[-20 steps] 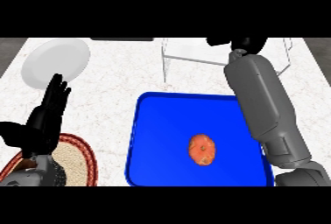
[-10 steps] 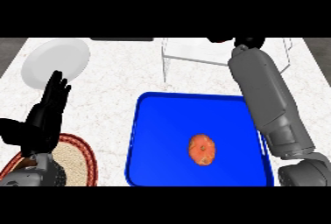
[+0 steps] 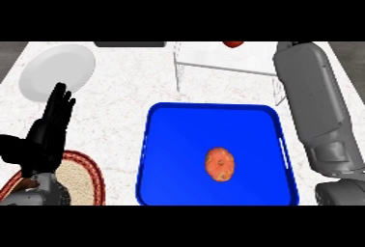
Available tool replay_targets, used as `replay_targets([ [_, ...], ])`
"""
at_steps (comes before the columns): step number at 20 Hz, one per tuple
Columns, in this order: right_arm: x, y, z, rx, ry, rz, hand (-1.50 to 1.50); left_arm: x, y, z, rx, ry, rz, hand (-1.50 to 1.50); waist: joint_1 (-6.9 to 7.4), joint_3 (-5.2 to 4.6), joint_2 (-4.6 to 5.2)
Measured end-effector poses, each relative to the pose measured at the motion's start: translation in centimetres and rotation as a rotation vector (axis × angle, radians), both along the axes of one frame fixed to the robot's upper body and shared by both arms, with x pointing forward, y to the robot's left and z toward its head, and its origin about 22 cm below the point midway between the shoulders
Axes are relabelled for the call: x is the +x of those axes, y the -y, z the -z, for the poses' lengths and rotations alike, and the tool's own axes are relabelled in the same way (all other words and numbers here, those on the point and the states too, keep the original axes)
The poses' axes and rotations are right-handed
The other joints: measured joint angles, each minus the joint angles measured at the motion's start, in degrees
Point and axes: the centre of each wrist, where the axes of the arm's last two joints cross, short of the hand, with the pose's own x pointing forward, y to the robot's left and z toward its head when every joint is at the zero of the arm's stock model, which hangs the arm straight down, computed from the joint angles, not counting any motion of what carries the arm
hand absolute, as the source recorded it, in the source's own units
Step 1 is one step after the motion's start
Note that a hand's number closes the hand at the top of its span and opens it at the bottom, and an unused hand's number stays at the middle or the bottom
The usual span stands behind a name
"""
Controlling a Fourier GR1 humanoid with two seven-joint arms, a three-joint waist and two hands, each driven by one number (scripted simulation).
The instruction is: Pick the tomato from the tray and place it in the tiered shelf
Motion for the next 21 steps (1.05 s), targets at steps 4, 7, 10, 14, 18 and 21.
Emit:
replay_targets([
  [4, -1.3, 2.4, -0.9, 0.053, 0.007, 0.081, -1.5, -0.3, -0.3, 0.7, 0.004, -0.01, -0.011, 0.0, -0.79, -0.02, -0.25],
  [7, -3.3, 5.0, -0.5, 0.094, 0.001, 0.125, -1.5, -0.7, -0.8, 0.4, 0.005, -0.007, -0.022, 0.0, -1.47, -0.02, -0.52],
  [10, -6.0, 7.6, -1.0, 0.109, 0.004, 0.148, -1.5, -0.9, -1.1, 0.3, 0.005, -0.011, -0.028, 0.0, -1.95, -0.01, -0.63],
  [14, -10.6, 10.5, -1.5, 0.125, -0.009, 0.143, -1.5, -1.1, -1.1, 0.6, 0.001, -0.01, -0.028, 0.0, -1.94, -0.01, -0.54],
  [18, -15.1, 12.9, -2.2, 0.128, -0.005, 0.126, -1.5, -1.0, -0.6, 0.6, -0.004, -0.001, -0.02, 0.0, -1.33, 0.0, -0.27],
  [21, -18.1, 14.2, -2.5, 0.127, -0.001, 0.105, -1.5, -0.7, -0.3, 0.5, 0.0, 0.004, -0.012, 0.0, -0.94, 0.0, -0.13],
])
